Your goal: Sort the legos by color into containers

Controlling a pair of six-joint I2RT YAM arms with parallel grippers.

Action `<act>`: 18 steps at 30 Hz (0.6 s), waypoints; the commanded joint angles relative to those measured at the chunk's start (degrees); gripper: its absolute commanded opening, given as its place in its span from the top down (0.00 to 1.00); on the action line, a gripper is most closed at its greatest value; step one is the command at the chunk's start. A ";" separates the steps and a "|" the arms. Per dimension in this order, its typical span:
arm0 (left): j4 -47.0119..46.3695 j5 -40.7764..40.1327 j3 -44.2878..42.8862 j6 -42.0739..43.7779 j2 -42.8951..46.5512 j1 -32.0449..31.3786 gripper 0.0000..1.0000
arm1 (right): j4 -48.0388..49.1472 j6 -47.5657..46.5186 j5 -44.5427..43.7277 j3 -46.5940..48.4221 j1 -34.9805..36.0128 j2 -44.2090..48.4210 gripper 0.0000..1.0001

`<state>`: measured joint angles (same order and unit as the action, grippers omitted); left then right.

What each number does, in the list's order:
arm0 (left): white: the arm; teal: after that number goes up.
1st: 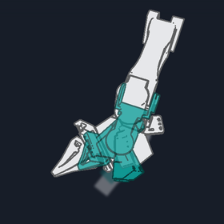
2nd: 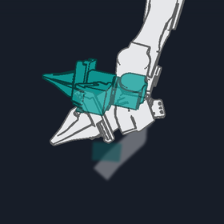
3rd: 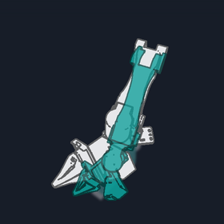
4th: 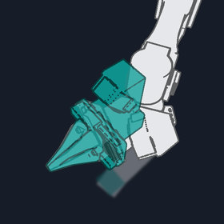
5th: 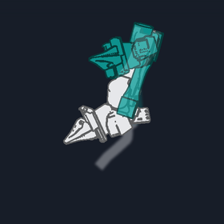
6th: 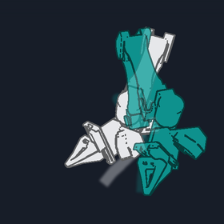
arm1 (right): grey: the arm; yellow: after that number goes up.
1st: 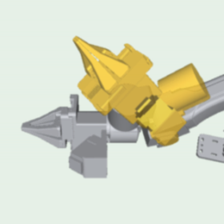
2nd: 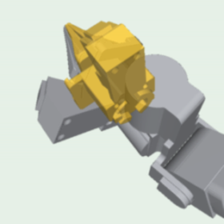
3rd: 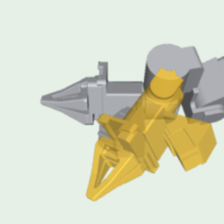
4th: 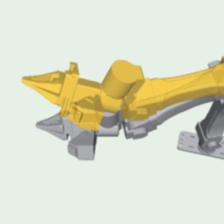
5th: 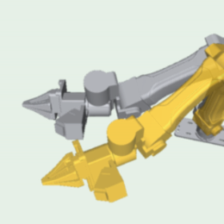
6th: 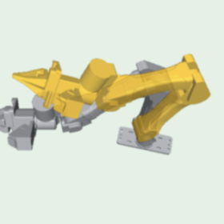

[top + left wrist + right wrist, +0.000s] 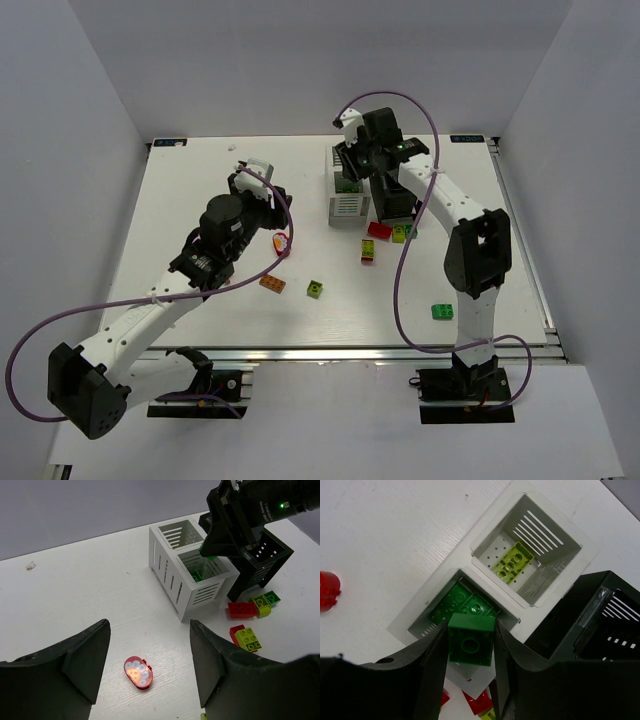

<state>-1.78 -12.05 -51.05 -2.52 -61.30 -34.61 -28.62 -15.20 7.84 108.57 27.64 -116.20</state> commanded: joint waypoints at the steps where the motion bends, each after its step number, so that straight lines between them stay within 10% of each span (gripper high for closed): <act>1: -0.77 -0.16 0.33 0.42 1.53 0.33 0.26 | 0.06 1.05 1.65 2.69 -0.74 -1.39 0.71; 5: -0.77 -0.25 0.33 0.42 1.45 0.33 0.26 | -0.38 1.31 2.80 3.14 -1.01 -2.01 0.41; 18: -0.77 0.45 0.33 0.24 1.71 0.33 0.26 | -0.48 -6.58 13.67 -9.04 -3.29 13.49 0.25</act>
<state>-1.78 -12.03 -51.05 -2.37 -61.30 -34.61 -29.52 -16.71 14.28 104.53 25.74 -114.59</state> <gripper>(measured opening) 0.742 0.741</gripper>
